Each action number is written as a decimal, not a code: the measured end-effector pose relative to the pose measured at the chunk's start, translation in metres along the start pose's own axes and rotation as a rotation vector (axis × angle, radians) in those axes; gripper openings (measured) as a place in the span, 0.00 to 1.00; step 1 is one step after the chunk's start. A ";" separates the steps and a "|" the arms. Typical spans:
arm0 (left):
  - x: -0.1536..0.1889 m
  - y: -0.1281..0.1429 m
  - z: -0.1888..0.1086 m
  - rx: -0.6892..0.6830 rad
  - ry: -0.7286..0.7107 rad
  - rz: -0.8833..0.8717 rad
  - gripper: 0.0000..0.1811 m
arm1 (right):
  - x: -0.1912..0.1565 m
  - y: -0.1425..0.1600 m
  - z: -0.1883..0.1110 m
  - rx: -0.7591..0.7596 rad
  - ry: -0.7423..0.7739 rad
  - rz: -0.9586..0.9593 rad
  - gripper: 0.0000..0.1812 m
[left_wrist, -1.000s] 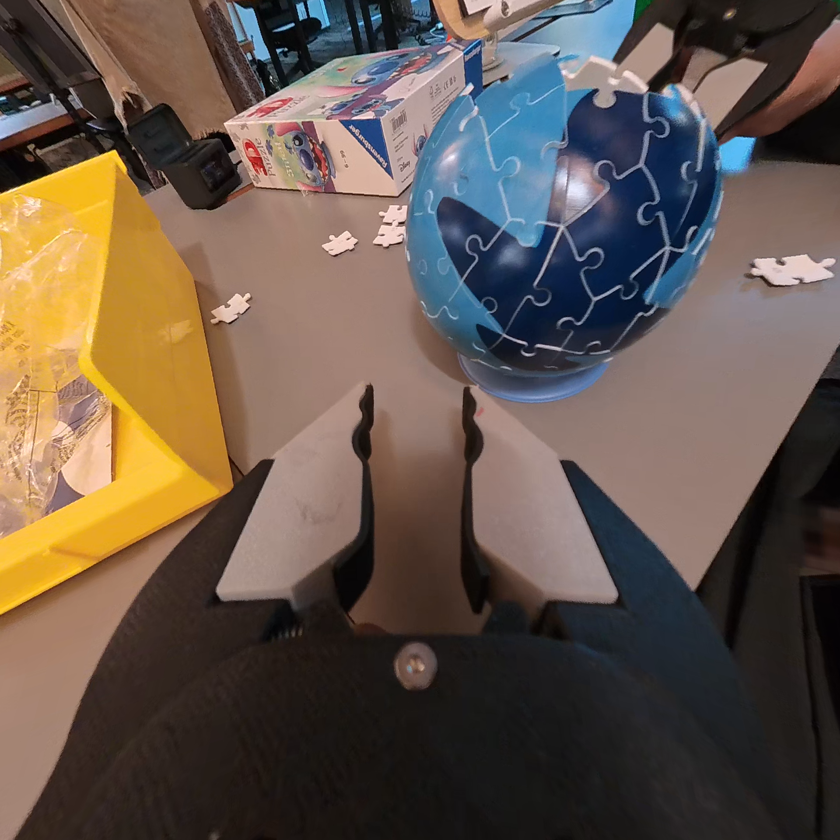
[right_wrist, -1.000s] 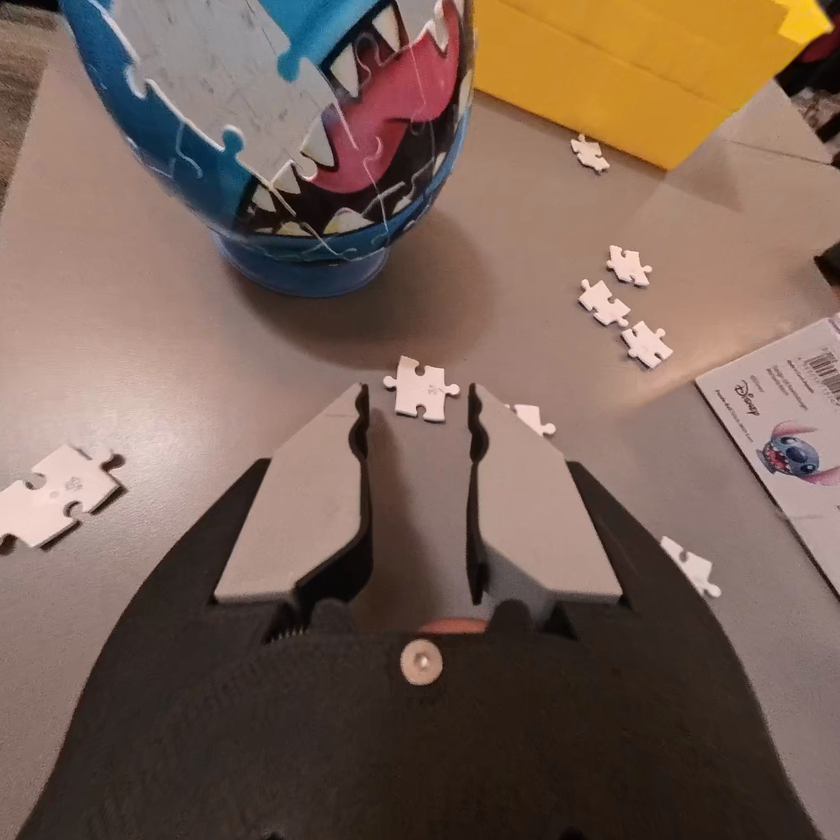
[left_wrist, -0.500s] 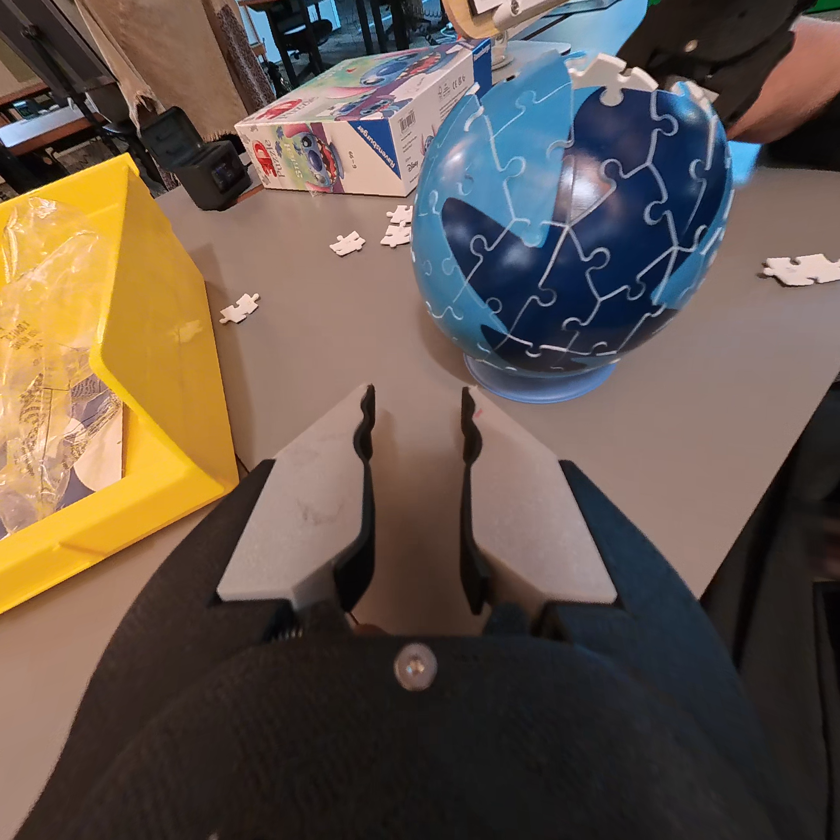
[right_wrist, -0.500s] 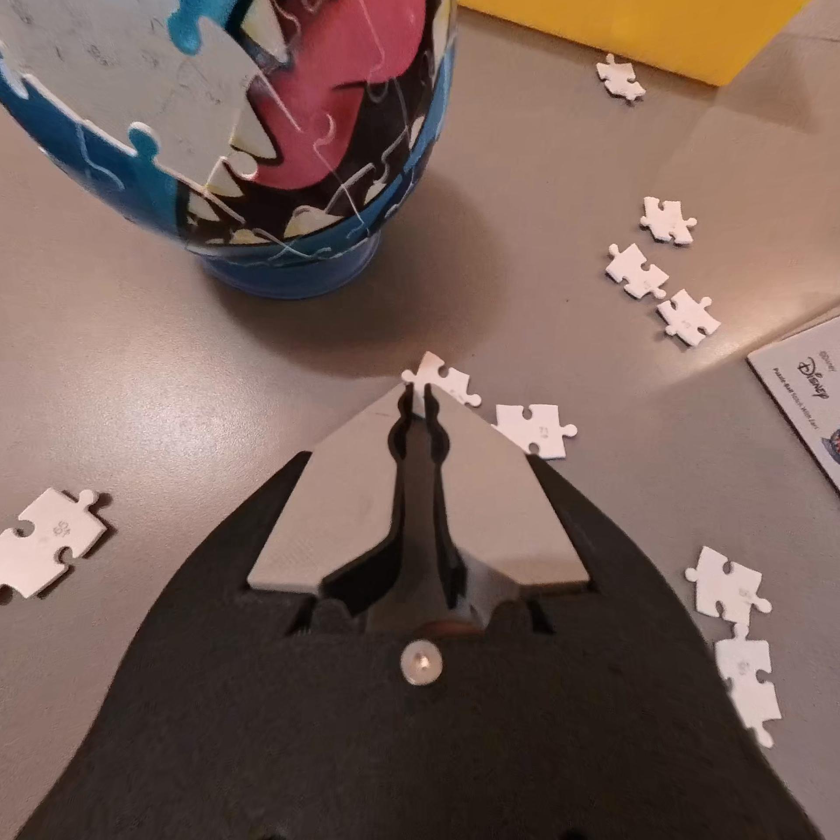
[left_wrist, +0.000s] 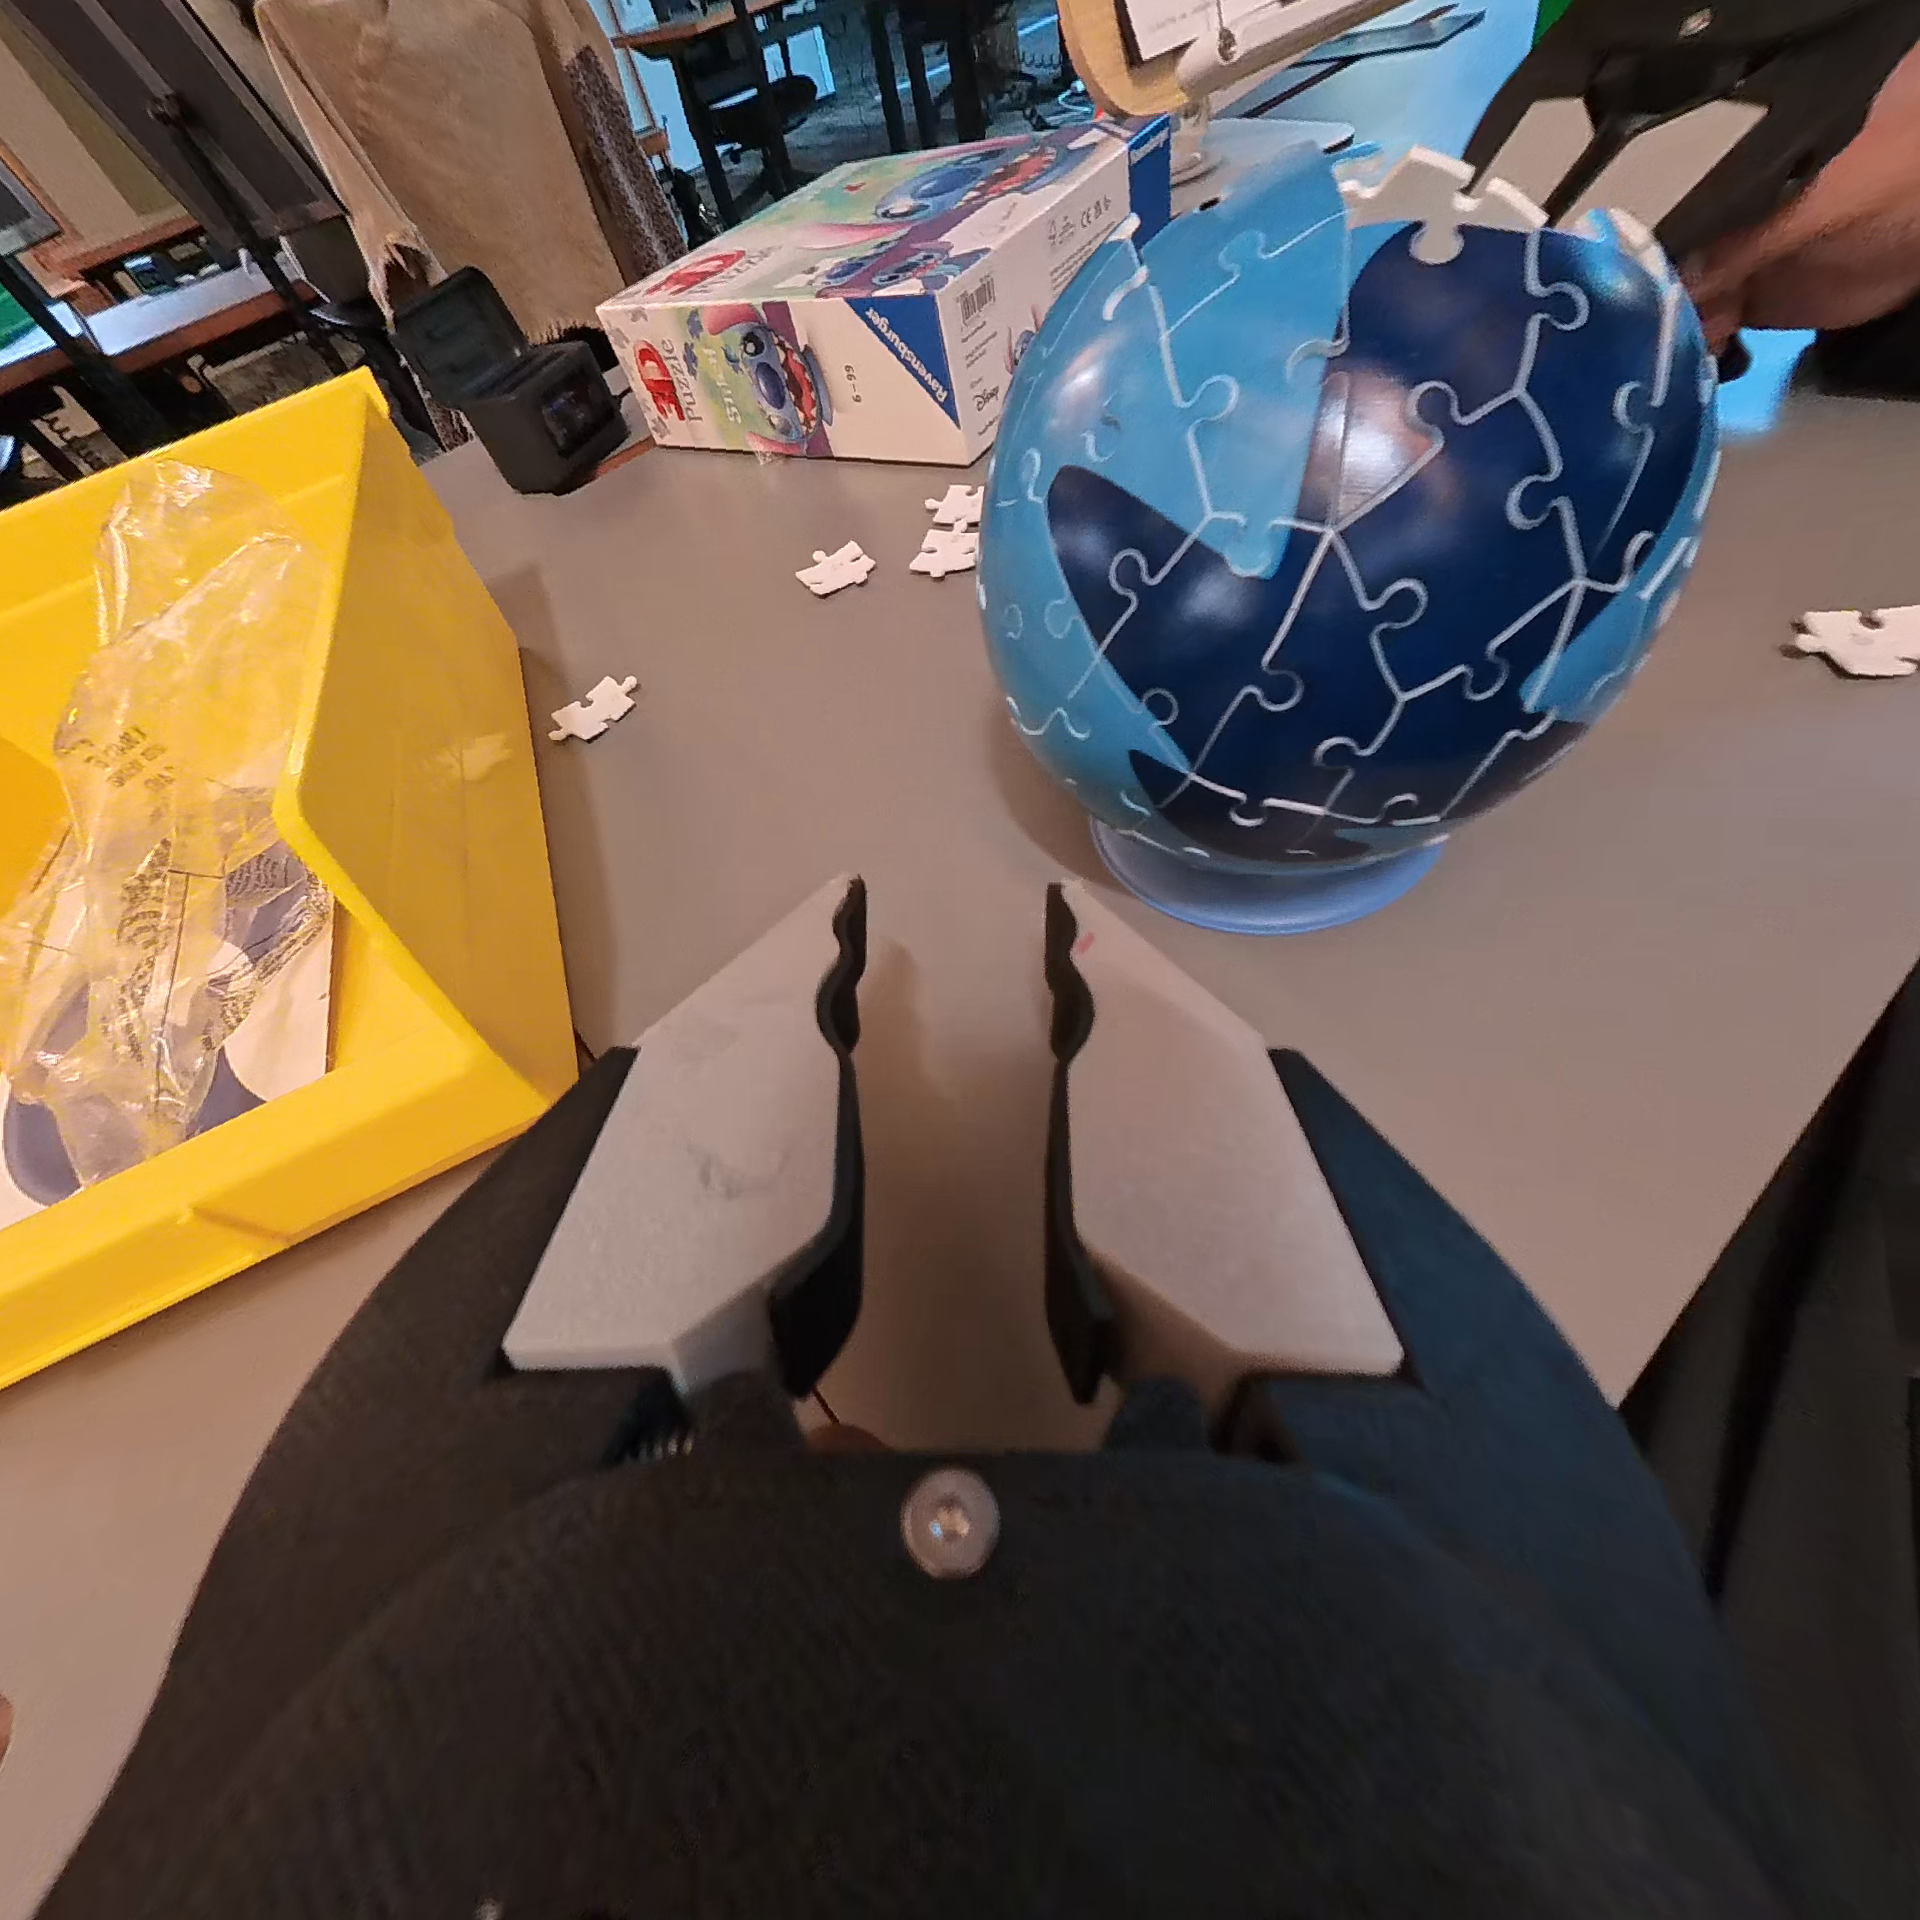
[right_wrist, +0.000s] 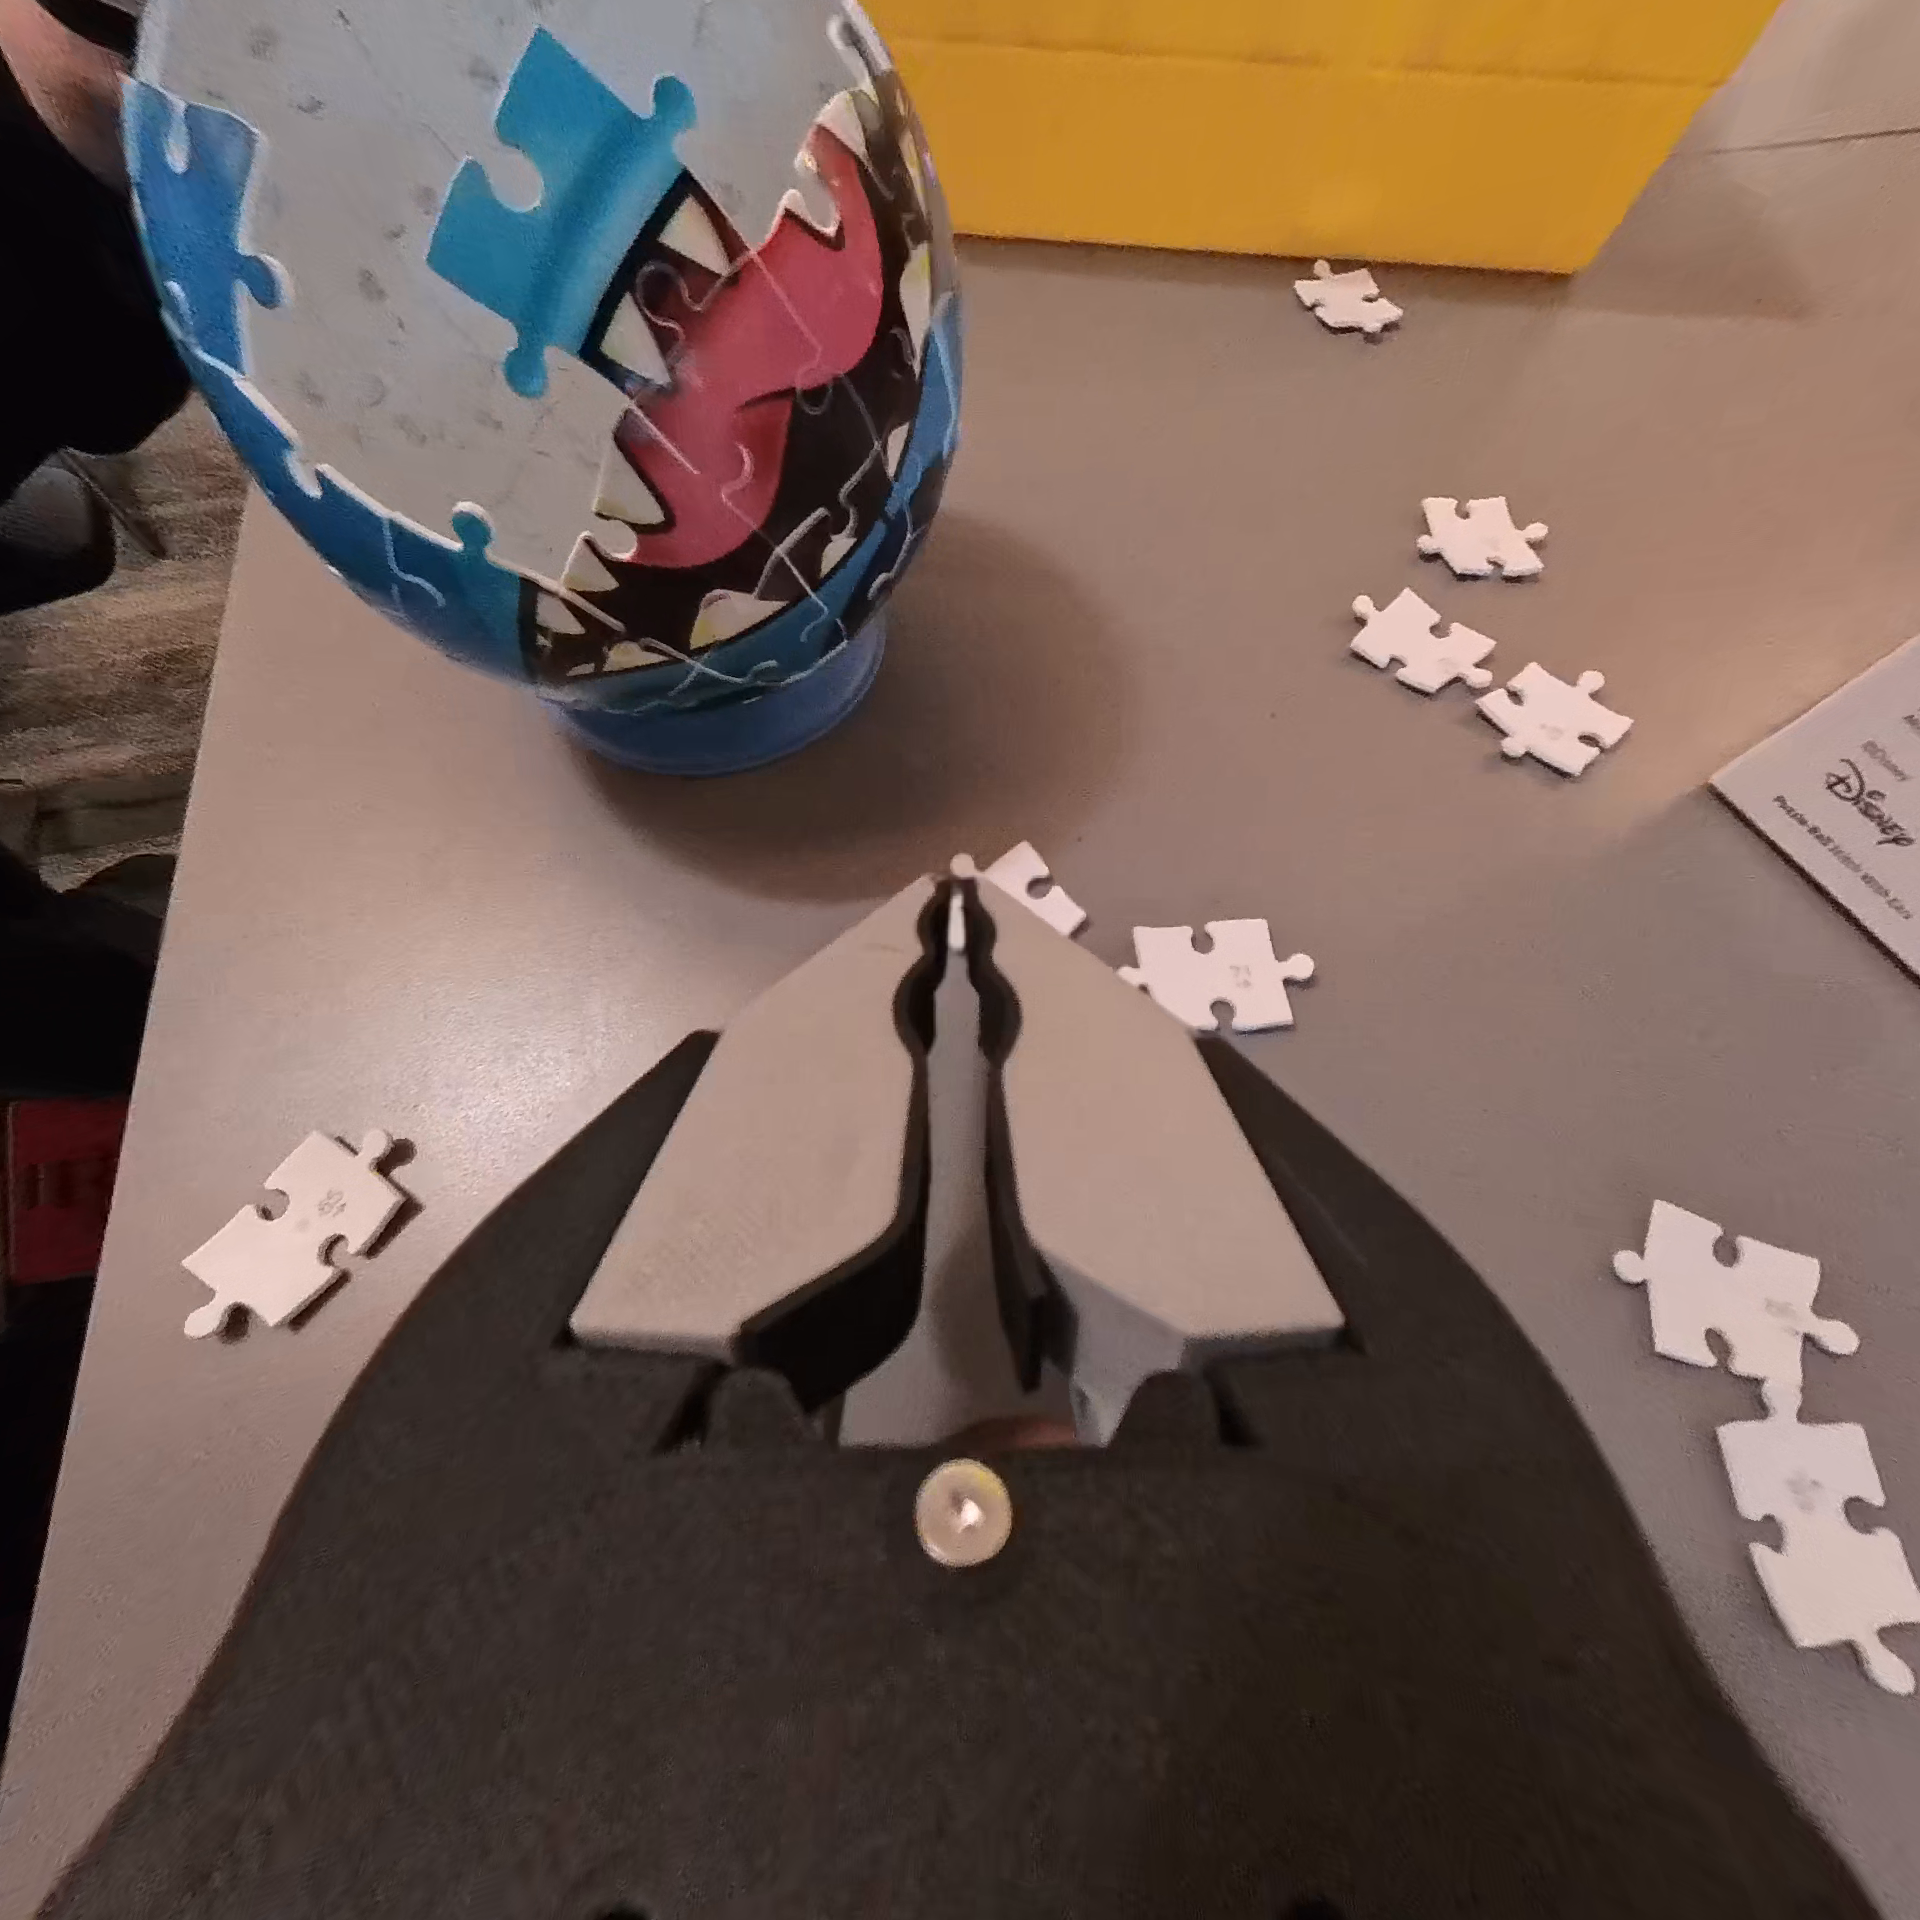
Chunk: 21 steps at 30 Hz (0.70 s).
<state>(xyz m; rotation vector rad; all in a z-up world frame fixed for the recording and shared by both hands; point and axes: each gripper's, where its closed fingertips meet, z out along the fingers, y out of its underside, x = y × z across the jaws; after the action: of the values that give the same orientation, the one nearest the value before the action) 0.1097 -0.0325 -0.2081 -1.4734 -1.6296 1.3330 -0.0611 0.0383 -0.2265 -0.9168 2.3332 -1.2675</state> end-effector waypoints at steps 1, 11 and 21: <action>0.000 0.001 0.000 -0.005 0.001 0.000 0.18 | 0.003 0.002 0.001 -0.012 0.016 0.009 0.07; 0.025 -0.001 -0.002 0.001 0.163 0.010 0.36 | -0.043 -0.023 -0.011 0.109 -0.245 -0.070 0.26; 0.065 -0.009 0.015 -0.096 0.162 -0.100 0.61 | -0.046 -0.039 0.004 0.141 -0.424 -0.142 0.45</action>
<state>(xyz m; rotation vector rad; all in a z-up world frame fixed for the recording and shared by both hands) 0.0780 0.0255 -0.2185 -1.4931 -1.6586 1.0653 -0.0099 0.0509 -0.1966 -1.1865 1.8574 -1.1386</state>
